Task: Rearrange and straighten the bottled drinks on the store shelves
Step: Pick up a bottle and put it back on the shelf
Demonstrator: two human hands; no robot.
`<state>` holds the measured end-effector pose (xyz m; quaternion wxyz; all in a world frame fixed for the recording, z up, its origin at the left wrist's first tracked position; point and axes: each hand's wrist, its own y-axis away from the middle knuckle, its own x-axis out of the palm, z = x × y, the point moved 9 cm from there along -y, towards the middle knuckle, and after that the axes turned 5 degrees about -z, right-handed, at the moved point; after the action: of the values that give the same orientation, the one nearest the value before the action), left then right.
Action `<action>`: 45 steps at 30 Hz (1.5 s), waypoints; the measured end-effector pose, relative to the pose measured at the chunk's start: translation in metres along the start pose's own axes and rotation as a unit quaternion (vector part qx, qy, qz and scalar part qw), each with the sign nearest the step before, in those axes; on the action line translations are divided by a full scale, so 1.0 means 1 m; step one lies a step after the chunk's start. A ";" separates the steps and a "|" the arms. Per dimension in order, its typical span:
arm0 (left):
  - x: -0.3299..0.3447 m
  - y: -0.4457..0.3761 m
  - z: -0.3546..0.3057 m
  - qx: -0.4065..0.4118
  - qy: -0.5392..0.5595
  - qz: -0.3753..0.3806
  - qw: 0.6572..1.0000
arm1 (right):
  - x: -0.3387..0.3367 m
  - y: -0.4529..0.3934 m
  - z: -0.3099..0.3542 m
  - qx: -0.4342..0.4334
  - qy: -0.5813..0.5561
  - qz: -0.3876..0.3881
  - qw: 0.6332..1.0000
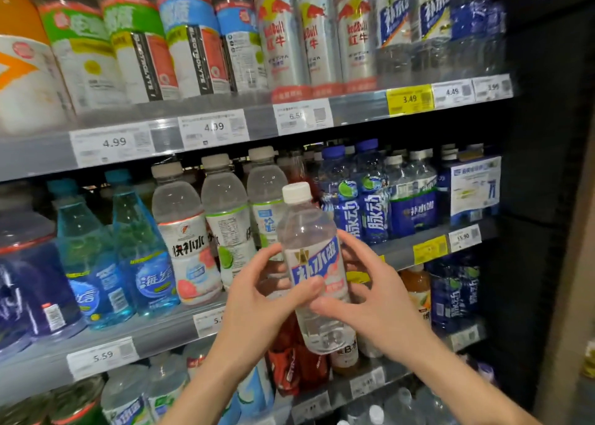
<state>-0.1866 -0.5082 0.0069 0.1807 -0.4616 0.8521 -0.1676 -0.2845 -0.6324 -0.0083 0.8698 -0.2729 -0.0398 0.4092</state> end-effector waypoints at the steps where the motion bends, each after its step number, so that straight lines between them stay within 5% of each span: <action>1: 0.000 -0.004 0.001 -0.002 0.001 -0.014 1.000 | -0.003 0.000 -0.001 -0.001 0.014 -0.021 1.000; 10: 0.031 -0.023 -0.015 0.078 -0.048 0.013 0.996 | -0.020 -0.004 -0.008 -0.026 0.080 -0.131 0.988; 16: 0.043 -0.034 -0.012 0.039 -0.033 0.090 0.995 | -0.036 -0.002 -0.011 -0.042 0.049 -0.169 0.983; 25: 0.019 -0.059 0.004 -0.017 -0.047 0.006 0.999 | -0.052 -0.012 -0.012 -0.046 0.066 -0.196 0.977; 32: 0.023 -0.062 0.009 -0.015 -0.068 0.013 0.998 | -0.061 -0.014 -0.020 -0.039 0.094 -0.201 0.974; 40: 0.034 -0.069 0.006 0.067 -0.149 0.008 0.987 | -0.077 -0.019 -0.031 -0.040 0.101 -0.216 0.970; 45: 0.034 -0.077 -0.025 0.184 -0.282 -0.026 0.941 | -0.083 -0.023 -0.036 -0.039 0.093 -0.219 0.970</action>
<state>-0.1597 -0.5738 0.0583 0.4907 -0.4710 0.7083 -0.1892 -0.3130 -0.7211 -0.0143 0.9269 -0.3280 -0.0332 0.1796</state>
